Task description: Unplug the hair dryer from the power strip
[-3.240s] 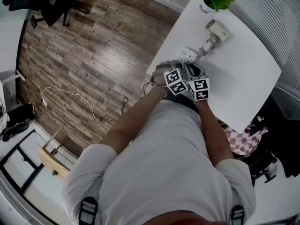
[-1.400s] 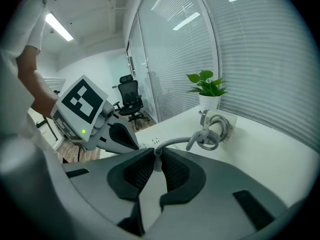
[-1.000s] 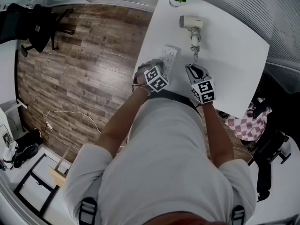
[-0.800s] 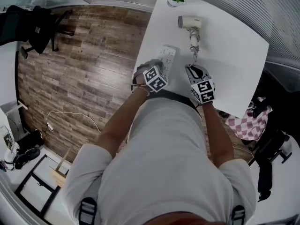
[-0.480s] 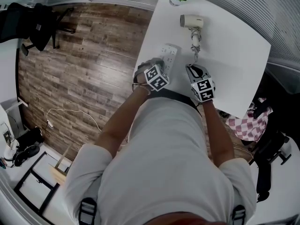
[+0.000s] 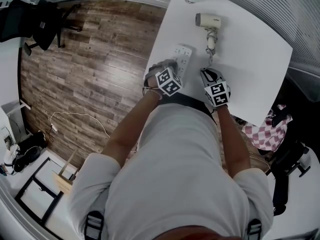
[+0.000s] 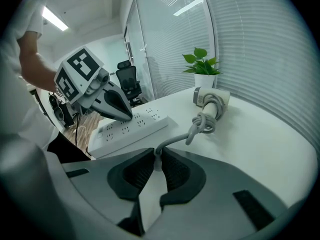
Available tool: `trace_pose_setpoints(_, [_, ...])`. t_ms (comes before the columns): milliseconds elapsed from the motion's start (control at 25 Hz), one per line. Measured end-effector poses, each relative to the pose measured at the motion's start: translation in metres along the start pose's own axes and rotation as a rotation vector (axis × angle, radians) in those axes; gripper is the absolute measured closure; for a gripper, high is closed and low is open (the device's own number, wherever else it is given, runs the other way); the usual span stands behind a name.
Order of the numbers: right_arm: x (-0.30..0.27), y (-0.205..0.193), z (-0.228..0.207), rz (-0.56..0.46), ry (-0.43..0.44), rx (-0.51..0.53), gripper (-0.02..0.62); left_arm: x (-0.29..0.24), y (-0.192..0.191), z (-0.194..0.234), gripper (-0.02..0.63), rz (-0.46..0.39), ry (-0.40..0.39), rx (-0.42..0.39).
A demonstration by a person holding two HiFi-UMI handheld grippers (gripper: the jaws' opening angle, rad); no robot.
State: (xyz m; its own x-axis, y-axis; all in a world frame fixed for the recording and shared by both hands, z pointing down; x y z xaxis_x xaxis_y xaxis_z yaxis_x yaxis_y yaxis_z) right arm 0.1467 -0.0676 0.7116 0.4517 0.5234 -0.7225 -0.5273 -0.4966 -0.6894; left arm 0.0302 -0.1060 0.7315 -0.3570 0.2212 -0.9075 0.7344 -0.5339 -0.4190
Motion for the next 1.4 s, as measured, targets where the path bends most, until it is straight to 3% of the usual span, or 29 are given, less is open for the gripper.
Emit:
trace_pose_setpoints(480, [0.011,0.001,-0.002,-0.006,-0.058,-0.017,0.505,0.006,0.0,0.0,0.577,-0.082,-0.011,-0.01])
trace_pose_setpoints(760, [0.046,0.022,-0.017,-0.053,-0.114,-0.077,0.469,0.046,0.036,0.004,0.577,-0.29,-0.019,0.096])
trace_pose_setpoints(1160, [0.117,0.107,-0.026,-0.259,-0.169,-0.156,0.475,0.144,0.103,-0.015,0.577,-0.605,-0.196,0.314])
trace_pose_setpoints(1400, [0.168,0.167,-0.025,-0.385,-0.206,-0.156,0.523,0.206,0.135,-0.024,0.577,-0.755,-0.258,0.347])
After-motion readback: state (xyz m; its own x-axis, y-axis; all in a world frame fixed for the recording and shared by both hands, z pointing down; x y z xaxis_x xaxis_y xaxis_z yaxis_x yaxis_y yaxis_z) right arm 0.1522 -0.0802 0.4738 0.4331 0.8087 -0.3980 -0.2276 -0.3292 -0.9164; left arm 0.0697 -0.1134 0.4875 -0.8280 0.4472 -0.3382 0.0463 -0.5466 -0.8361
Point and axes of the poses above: the fingertips, and each gripper's own axes: x backward along the fingers, z to its left, y out of its top, the point moved 1 cm from there along x, backward along the fingers, and after that the axes turned 15 degrees about x, right-handed, at the moved point
